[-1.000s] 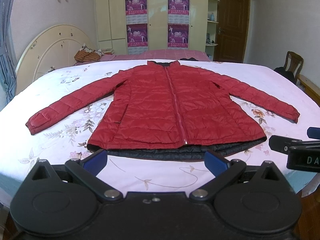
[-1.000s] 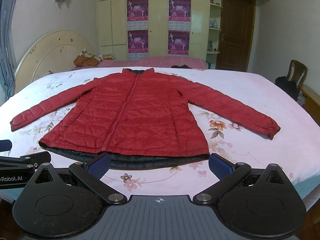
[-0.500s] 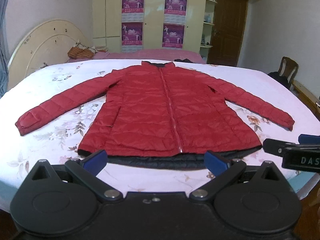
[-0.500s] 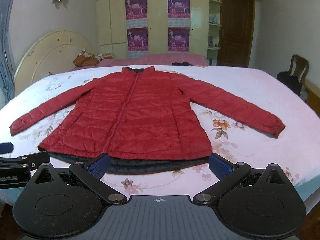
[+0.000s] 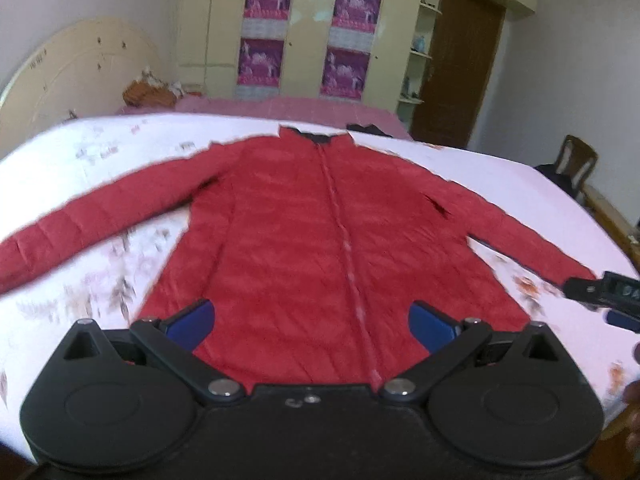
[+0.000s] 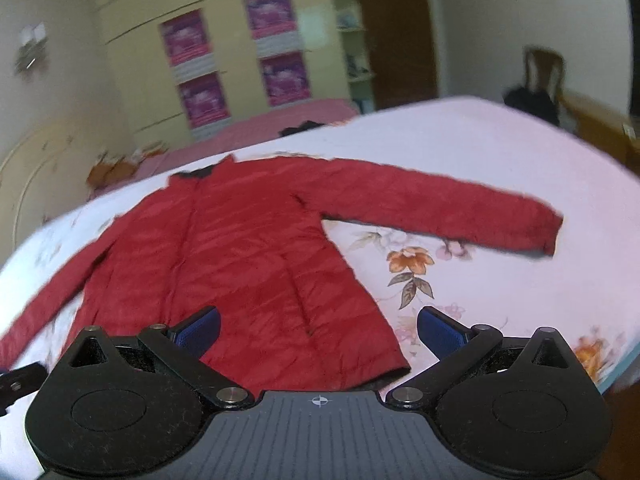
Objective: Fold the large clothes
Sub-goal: 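Reach the right gripper to a red sleeve cuff and grasp it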
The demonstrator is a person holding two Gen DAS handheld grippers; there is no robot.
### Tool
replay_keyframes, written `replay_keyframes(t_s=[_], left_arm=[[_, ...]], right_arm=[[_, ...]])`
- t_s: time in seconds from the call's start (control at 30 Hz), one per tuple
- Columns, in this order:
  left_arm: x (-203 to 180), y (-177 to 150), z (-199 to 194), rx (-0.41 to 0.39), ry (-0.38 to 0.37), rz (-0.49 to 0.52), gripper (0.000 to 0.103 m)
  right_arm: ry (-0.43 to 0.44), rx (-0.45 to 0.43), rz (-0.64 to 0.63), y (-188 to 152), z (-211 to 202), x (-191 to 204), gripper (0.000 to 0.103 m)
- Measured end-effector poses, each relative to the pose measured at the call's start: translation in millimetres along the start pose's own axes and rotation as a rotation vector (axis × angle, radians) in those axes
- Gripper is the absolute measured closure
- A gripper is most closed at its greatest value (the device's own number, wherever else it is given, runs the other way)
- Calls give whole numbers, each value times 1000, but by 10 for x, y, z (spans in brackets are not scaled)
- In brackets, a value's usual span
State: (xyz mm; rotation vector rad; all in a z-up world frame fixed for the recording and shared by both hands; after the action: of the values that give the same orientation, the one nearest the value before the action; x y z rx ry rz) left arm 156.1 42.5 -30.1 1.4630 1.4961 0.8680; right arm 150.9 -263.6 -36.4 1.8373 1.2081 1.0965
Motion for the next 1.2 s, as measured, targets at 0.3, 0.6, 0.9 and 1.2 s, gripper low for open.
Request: replay_keyframes(t_s=[0.3, 0.6, 0.9, 1.2], left_arm=[[15, 88, 542, -57, -25, 40, 0], [-161, 98, 1126, 15, -44, 4, 0], [-319, 242, 1768, 97, -8, -7, 0], [-559, 220, 2310, 133, -20, 29, 0]], right_arm=[[-159, -68, 143, 262, 435, -472, 0], [-301, -1, 381, 175, 853, -1340, 1], [-393, -67, 658, 79, 1273, -2110, 68], [-436, -160, 563, 252, 1402, -2174, 99]])
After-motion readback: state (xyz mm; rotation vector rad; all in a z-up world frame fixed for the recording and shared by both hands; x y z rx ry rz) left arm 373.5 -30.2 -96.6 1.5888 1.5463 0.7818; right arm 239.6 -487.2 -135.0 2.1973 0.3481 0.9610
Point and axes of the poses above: each gripper's, at about its wrist camera, not at the fingertips, and z roughly the way its jaws point, x to its left, y to its top, the point moved 2 cm from there along z, roughly the way its jaws point, and after that the axes turned 15 degrees about -x, right-handed, at the moved point
